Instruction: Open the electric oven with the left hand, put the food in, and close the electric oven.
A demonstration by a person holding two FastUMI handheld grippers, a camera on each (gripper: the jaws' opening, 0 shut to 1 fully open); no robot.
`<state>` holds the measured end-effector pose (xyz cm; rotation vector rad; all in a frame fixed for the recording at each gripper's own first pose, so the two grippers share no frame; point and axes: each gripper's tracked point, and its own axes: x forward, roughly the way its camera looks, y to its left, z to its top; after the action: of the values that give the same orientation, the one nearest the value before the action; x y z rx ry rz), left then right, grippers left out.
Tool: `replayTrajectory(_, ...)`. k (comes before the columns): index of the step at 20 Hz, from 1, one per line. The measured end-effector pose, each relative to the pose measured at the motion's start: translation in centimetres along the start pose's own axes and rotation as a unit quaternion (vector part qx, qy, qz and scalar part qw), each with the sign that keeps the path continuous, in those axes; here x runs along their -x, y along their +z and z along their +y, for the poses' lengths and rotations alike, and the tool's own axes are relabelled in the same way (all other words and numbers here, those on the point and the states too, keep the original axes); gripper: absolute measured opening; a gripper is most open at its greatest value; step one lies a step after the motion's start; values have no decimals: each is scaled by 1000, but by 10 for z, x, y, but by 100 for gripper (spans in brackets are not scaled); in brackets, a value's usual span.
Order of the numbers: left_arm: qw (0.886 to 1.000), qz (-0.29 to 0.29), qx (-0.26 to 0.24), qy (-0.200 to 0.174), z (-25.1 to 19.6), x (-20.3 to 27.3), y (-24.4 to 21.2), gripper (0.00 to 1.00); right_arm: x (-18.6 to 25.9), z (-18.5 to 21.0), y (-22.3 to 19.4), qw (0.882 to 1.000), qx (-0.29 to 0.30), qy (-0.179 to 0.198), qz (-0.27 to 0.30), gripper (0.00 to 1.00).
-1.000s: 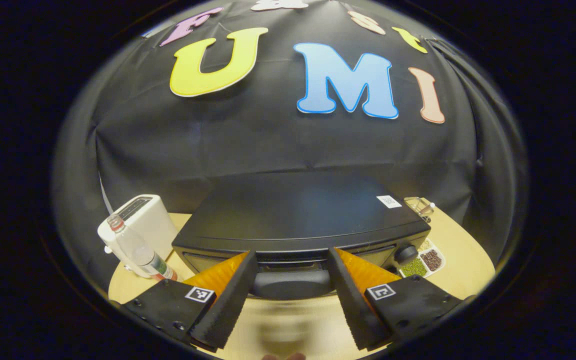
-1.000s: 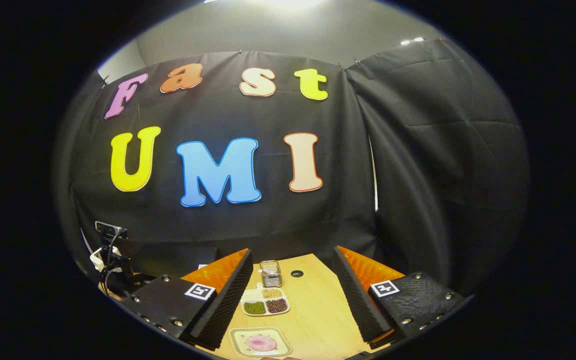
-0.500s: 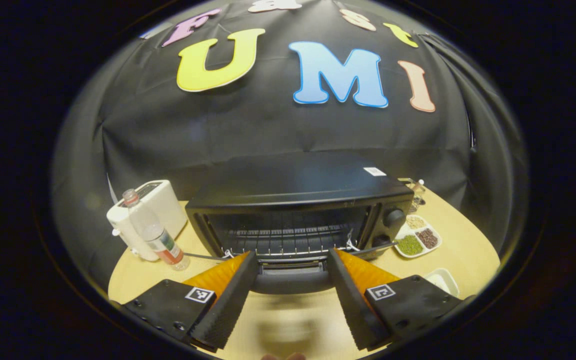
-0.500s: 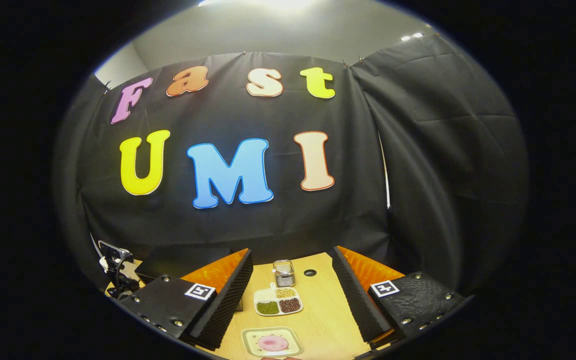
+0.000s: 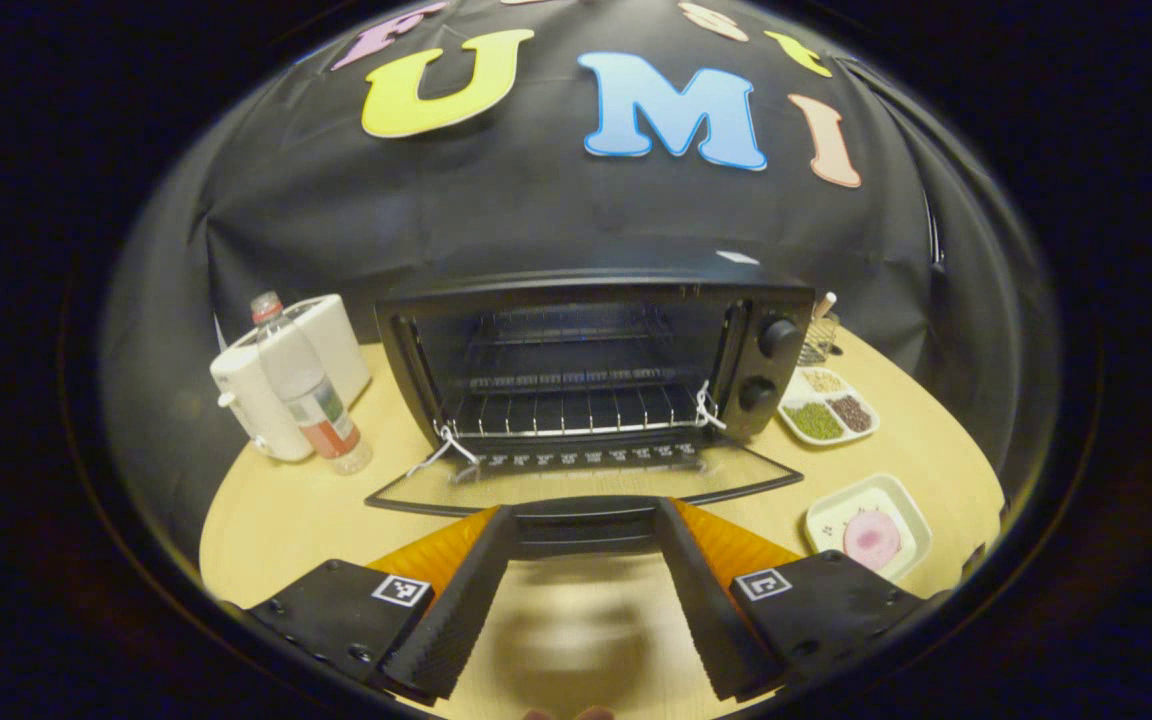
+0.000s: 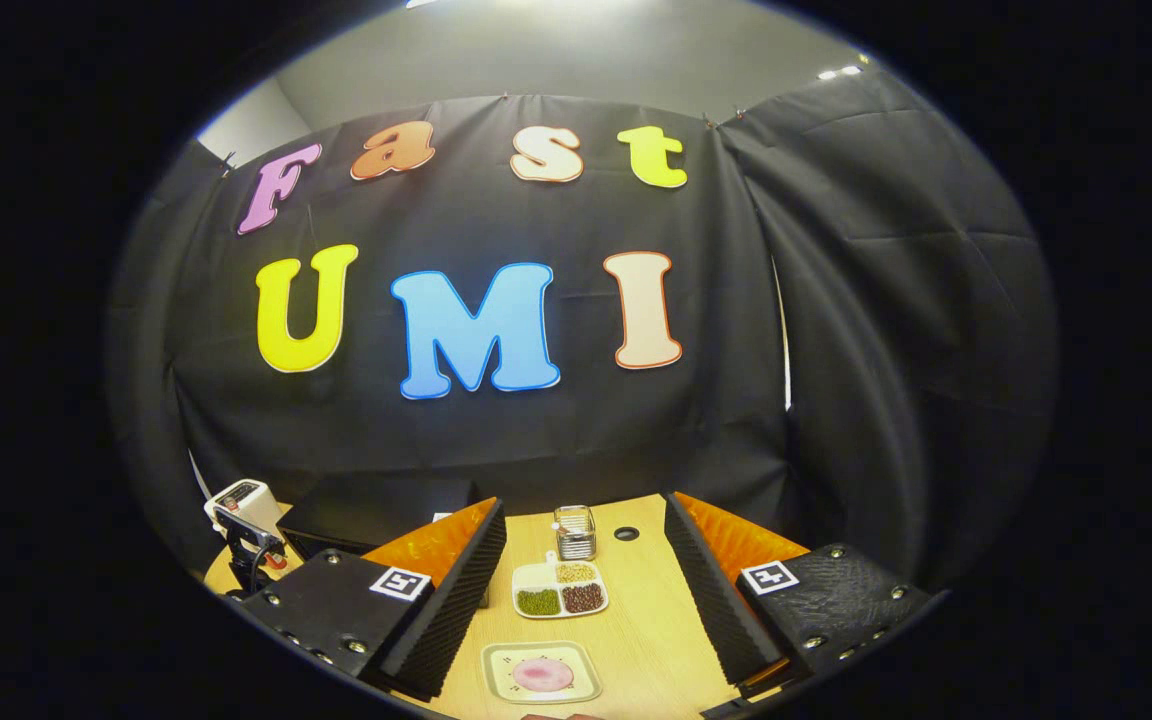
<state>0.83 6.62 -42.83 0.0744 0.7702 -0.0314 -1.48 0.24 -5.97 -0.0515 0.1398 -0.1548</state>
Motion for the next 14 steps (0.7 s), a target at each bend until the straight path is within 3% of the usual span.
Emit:
replayTrajectory(3, 1000, 10, 18, 7, 10, 3, -8, 91, 0, 1, -7, 1000, 1, 3, 13, 97)
replayTrajectory(5, 1000, -16, 22, 6, 14, 16, 10, 95, -5, 2, -19, 999, 9, 5, 32, 98)
replayTrajectory(8, 997, -81, 20, 0, 16, 49, 62, 94, -19, 10, -62, 991, 30, 49, 118, 97)
replayTrajectory(9, 994, -105, 22, -2, 18, 63, 82, 99, -23, 13, -77, 986, 27, 67, 149, 97)
replayTrajectory(11, 988, -148, 32, -5, 23, 96, 118, 95, -33, 13, -109, 973, 11, 94, 210, 97)
replayTrajectory(14, 977, -210, 42, 1, 37, 150, 163, 99, -39, 5, -164, 945, 10, 116, 306, 98)
